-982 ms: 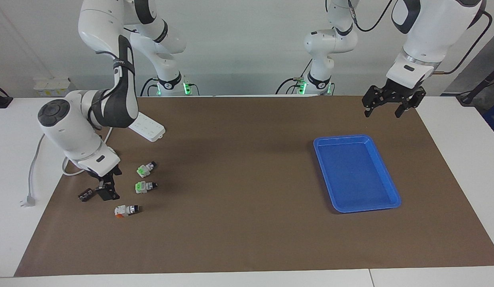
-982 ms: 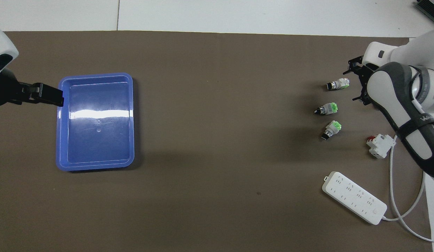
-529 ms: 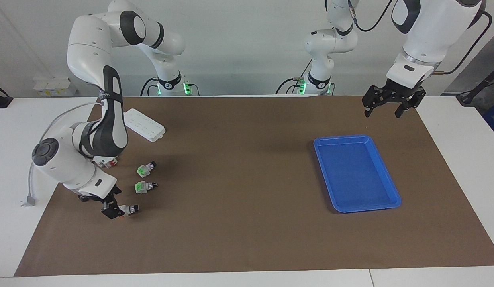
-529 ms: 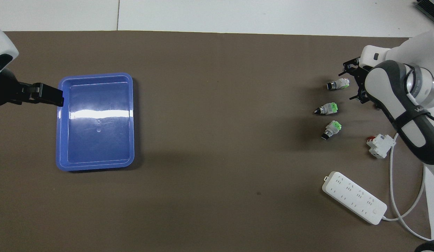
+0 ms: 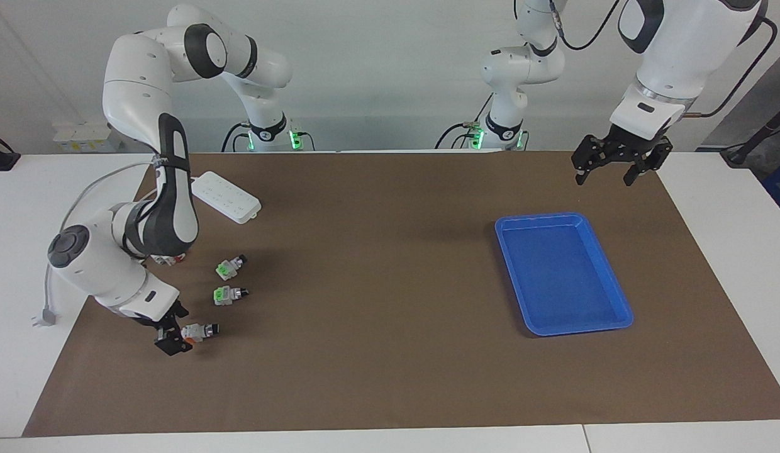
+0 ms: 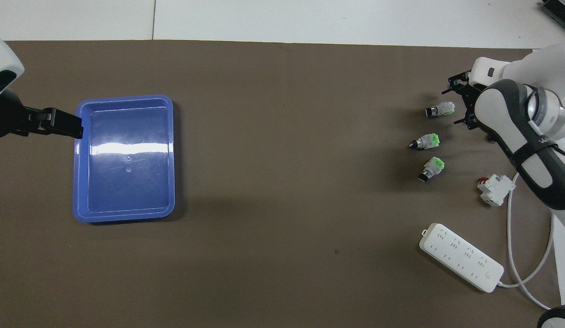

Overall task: Turn and place switch with both arms
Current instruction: 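Lower the right gripper onto the farthest green-topped switch and close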

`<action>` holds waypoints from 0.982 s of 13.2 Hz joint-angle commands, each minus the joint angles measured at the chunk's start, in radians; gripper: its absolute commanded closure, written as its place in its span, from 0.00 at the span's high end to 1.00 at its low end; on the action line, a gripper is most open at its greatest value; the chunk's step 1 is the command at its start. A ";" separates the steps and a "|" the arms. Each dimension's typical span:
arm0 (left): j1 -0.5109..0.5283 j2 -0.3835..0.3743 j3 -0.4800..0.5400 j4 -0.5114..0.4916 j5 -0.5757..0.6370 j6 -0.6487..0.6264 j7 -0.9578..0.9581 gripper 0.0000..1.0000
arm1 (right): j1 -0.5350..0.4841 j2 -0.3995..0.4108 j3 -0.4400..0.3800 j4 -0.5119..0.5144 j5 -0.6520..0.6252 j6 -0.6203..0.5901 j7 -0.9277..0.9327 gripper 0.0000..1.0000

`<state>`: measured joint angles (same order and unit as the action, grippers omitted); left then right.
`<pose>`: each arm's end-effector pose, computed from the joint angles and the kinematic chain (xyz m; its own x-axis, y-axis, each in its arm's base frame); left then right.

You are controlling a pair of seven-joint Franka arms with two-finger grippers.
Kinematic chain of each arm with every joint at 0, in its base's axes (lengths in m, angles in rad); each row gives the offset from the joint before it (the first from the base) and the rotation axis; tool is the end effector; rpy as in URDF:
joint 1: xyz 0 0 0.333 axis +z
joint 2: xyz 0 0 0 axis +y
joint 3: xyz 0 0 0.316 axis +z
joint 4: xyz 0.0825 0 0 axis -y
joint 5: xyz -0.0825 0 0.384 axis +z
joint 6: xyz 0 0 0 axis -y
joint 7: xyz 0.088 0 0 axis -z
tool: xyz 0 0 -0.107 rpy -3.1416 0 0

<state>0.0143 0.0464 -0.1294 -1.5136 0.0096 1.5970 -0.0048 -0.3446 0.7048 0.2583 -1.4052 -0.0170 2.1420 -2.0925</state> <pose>0.5685 -0.0629 0.6280 0.9932 -0.1099 0.0374 -0.1098 -0.9939 -0.0034 0.7243 -0.1020 0.3022 -0.3751 0.9209 0.1063 0.9243 0.3629 0.1180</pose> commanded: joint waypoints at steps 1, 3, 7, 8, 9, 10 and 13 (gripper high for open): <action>0.003 -0.031 0.004 -0.036 0.000 0.003 0.002 1.00 | -0.017 0.018 0.024 -0.001 -0.001 0.019 0.000 0.92; 0.003 -0.031 0.004 -0.036 0.000 0.003 0.002 1.00 | -0.016 0.016 0.024 -0.024 0.000 0.030 0.040 0.89; 0.003 -0.031 0.004 -0.036 0.000 0.003 0.002 1.00 | -0.027 -0.001 0.018 -0.080 -0.011 0.042 0.182 0.85; 0.003 -0.031 0.004 -0.036 0.000 0.003 0.002 1.00 | -0.028 -0.002 0.015 -0.081 -0.011 0.041 0.193 0.84; 0.003 -0.031 0.004 -0.036 0.000 0.003 0.002 1.00 | -0.028 -0.004 0.015 -0.081 -0.011 0.035 0.209 0.80; 0.003 -0.031 0.004 -0.036 0.000 0.001 0.002 1.00 | -0.028 -0.007 0.015 -0.083 -0.011 0.035 0.227 0.80; 0.003 -0.031 0.004 -0.036 0.000 0.001 0.002 1.00 | -0.027 -0.008 0.015 -0.098 -0.012 0.047 0.235 0.69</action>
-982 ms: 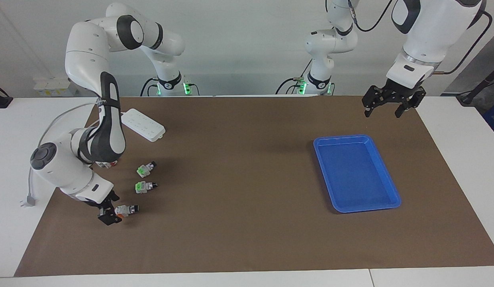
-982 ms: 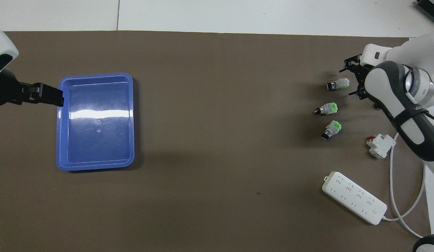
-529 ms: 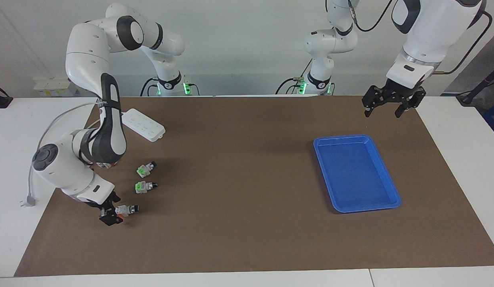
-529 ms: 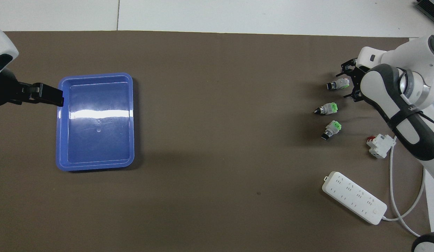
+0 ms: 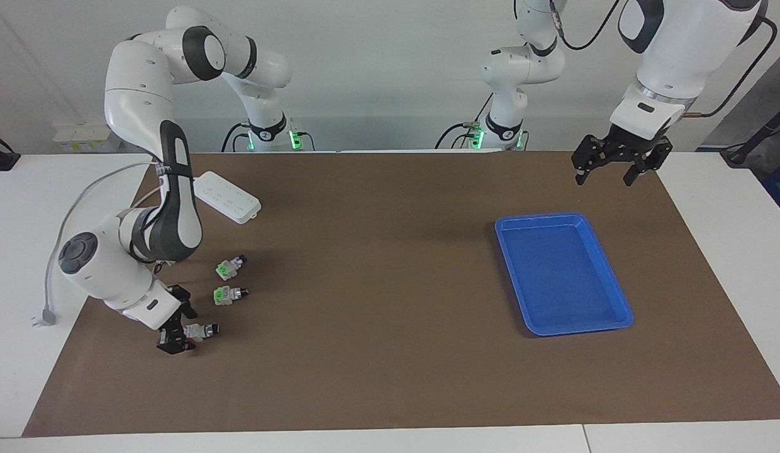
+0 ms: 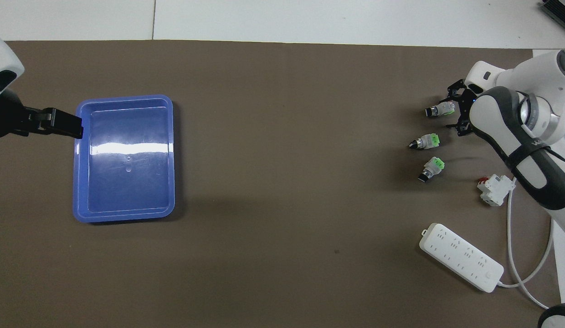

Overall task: Turn and place switch with both arms
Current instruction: 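Lift the switch with the right gripper while the left gripper advances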

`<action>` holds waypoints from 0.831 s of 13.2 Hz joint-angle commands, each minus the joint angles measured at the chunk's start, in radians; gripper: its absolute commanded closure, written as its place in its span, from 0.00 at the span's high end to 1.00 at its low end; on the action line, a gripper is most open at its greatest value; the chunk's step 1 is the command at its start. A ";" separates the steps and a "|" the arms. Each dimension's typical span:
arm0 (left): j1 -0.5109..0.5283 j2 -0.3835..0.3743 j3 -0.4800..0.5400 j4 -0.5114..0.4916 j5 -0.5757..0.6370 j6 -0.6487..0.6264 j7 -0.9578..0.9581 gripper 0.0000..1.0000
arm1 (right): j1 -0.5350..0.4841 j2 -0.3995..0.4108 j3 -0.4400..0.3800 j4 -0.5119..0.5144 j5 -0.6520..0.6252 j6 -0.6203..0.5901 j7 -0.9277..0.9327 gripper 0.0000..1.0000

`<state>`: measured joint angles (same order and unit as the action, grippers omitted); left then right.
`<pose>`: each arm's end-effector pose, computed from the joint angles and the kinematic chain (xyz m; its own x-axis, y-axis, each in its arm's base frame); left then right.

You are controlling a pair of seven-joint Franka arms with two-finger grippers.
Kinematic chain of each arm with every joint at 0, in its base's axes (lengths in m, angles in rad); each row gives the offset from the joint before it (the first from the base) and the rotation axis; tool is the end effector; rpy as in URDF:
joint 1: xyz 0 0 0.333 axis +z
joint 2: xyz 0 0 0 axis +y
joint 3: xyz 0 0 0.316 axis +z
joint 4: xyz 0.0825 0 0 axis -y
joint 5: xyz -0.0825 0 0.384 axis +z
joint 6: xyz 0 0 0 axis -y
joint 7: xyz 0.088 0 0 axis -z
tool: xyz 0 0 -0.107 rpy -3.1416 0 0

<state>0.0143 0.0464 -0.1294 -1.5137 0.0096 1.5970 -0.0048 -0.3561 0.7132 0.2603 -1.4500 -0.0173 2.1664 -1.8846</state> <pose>0.5685 -0.0629 0.6280 0.9932 -0.1099 0.0373 -0.1098 -0.9939 -0.0034 0.7156 -0.1047 0.2782 -0.1667 0.9760 0.1399 0.9850 0.1585 0.0679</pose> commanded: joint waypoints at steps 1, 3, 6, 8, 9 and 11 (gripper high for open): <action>0.003 -0.031 0.004 -0.036 0.000 0.003 0.002 1.00 | -0.015 -0.018 0.013 -0.056 -0.012 0.024 0.028 0.66; 0.003 -0.031 0.004 -0.036 0.000 0.001 0.002 1.00 | -0.015 -0.020 0.013 -0.066 -0.012 0.036 0.024 0.65; 0.003 -0.031 0.004 -0.036 0.000 0.003 0.002 1.00 | -0.015 -0.021 0.014 -0.078 -0.012 0.047 0.022 0.55; 0.003 -0.031 0.004 -0.034 0.000 0.000 0.000 1.00 | -0.015 -0.024 0.014 -0.082 -0.012 0.053 0.022 0.40; 0.000 -0.031 0.004 -0.036 0.000 0.000 -0.001 1.00 | -0.015 -0.026 0.014 -0.082 -0.012 0.053 0.022 0.20; -0.007 -0.031 0.004 -0.036 0.000 0.003 0.002 1.00 | -0.015 -0.026 0.016 -0.081 -0.007 0.052 0.030 0.00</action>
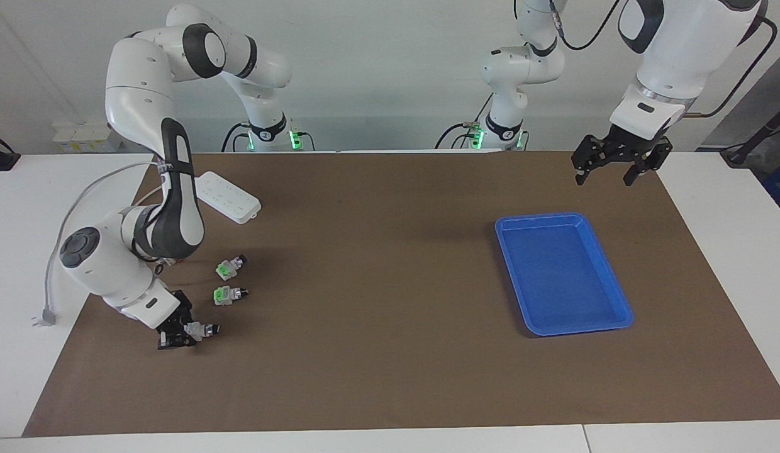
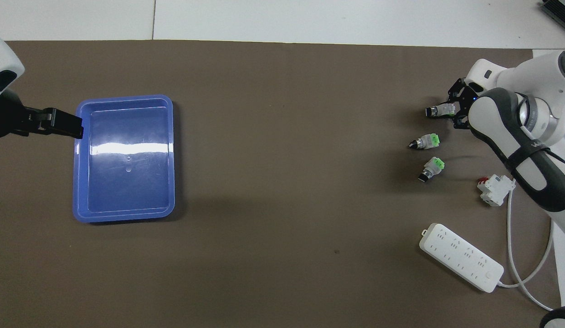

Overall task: Turn and place switch with both arms
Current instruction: 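Lift the switch with the right gripper while the left gripper advances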

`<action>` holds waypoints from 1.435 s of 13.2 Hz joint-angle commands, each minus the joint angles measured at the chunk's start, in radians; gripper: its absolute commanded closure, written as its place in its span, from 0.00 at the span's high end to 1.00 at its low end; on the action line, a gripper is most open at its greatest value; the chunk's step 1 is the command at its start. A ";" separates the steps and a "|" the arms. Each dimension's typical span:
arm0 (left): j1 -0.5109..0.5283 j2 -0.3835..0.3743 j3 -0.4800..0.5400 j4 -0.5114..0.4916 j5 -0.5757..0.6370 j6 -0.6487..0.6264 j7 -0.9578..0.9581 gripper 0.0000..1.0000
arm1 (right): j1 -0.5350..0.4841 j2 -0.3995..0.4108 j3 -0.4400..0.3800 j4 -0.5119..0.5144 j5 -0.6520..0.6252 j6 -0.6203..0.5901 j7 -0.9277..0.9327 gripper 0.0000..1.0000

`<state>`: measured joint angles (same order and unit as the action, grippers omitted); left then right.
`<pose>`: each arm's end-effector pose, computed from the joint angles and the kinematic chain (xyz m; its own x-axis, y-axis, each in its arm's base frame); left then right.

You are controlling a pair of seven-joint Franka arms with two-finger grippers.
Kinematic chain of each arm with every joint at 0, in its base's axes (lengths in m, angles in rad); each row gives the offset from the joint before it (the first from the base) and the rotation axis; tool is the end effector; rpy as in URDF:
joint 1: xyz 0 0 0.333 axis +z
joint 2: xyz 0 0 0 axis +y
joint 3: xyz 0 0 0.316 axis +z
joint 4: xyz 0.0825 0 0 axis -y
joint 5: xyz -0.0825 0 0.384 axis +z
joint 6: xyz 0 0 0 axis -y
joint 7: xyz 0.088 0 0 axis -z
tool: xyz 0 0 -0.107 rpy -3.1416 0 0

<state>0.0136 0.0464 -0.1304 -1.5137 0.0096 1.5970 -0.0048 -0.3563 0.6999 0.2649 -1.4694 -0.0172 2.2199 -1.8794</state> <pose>0.5684 -0.0638 0.6280 0.9931 -0.1116 0.0373 -0.1115 -0.9938 -0.0034 0.7175 -0.1018 0.2842 -0.1661 0.9780 0.1263 0.9819 0.1523 0.1124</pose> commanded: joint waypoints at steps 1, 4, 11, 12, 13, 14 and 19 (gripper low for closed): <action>0.000 -0.031 0.005 -0.036 0.000 0.001 0.002 1.00 | -0.015 -0.013 0.013 -0.062 -0.003 -0.003 0.029 0.00; -0.004 -0.031 0.005 -0.036 0.000 0.004 0.000 1.00 | -0.016 -0.025 0.016 -0.058 0.041 -0.026 0.029 0.00; 0.002 -0.040 0.000 -0.071 -0.017 0.056 0.003 1.00 | 0.020 -0.244 0.049 -0.150 0.229 -0.186 0.065 0.00; 0.000 -0.054 0.002 -0.098 -0.051 0.081 0.000 1.00 | 0.026 -0.284 0.060 -0.175 0.262 -0.200 0.066 0.00; 0.000 -0.075 0.003 -0.146 -0.093 0.101 0.002 1.00 | 0.037 -0.322 0.072 -0.193 0.298 -0.210 0.075 0.00; 0.002 -0.097 0.002 -0.196 -0.143 0.139 0.002 1.00 | 0.066 -0.356 0.074 -0.203 0.328 -0.224 0.095 0.00; -0.001 -0.120 0.006 -0.264 -0.403 0.219 -0.001 0.99 | 0.206 -0.436 0.074 -0.203 0.471 -0.243 0.178 0.00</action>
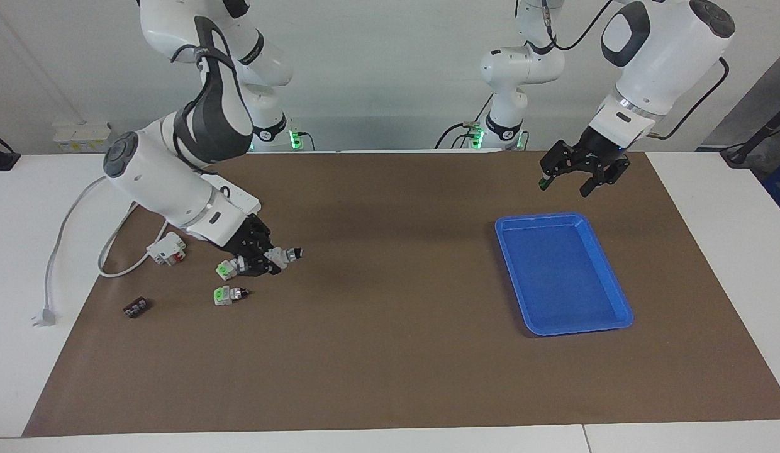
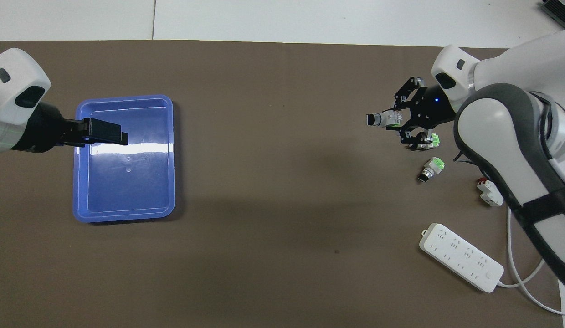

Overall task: Turn and place switch with both arms
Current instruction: 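Lift the switch with the right gripper while the left gripper advances, then bring the switch toward the left gripper between both grippers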

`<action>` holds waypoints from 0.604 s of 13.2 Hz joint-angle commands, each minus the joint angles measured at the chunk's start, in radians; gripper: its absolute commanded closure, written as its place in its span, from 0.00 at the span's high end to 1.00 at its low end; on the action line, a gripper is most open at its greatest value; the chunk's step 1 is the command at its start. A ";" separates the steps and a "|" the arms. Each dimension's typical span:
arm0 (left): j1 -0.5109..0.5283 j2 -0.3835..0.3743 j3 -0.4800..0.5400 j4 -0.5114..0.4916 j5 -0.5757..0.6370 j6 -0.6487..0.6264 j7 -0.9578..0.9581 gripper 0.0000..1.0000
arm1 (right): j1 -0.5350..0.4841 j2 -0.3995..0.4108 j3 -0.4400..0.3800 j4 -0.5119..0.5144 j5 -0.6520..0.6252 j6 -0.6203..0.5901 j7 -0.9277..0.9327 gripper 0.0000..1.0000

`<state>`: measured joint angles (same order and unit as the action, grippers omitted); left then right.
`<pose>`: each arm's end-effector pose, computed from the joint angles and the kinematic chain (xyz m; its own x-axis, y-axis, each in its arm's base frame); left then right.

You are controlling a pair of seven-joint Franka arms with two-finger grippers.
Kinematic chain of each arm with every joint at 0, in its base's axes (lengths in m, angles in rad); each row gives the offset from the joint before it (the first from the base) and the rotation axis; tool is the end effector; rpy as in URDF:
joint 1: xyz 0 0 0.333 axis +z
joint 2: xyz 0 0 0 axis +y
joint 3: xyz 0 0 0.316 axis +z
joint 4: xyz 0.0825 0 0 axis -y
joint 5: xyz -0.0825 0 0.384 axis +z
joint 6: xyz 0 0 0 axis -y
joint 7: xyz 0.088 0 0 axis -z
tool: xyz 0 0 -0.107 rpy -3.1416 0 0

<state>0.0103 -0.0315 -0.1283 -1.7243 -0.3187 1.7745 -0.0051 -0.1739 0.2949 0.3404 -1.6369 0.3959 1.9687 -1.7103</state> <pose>0.5535 -0.0941 0.5912 0.9963 -0.0496 0.0699 -0.0689 -0.9490 0.3075 0.6414 0.1110 0.4662 -0.1446 0.8838 0.4450 0.9895 0.1252 0.0727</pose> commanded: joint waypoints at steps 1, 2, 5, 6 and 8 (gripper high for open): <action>-0.004 -0.042 0.002 -0.067 -0.118 0.055 0.002 0.94 | 0.049 -0.039 -0.001 -0.037 0.075 0.006 0.009 0.00; -0.009 -0.042 0.002 -0.084 -0.175 0.089 0.002 0.89 | 0.080 -0.057 -0.001 -0.040 0.093 0.013 0.027 0.00; -0.064 -0.042 -0.008 -0.126 -0.305 0.192 0.005 0.81 | 0.137 -0.076 -0.001 -0.043 0.183 0.051 0.098 0.00; -0.087 -0.039 -0.010 -0.142 -0.356 0.248 0.010 0.79 | 0.148 -0.083 -0.001 -0.044 0.226 0.062 0.107 0.00; -0.133 -0.031 -0.010 -0.136 -0.465 0.312 0.037 0.76 | 0.174 -0.095 0.000 -0.044 0.259 0.074 0.161 0.00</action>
<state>-0.0827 -0.0404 -0.1467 -1.8263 -0.7002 2.0209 -0.0012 -0.0097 0.2338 0.3421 -1.6480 0.6119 2.0201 -1.5928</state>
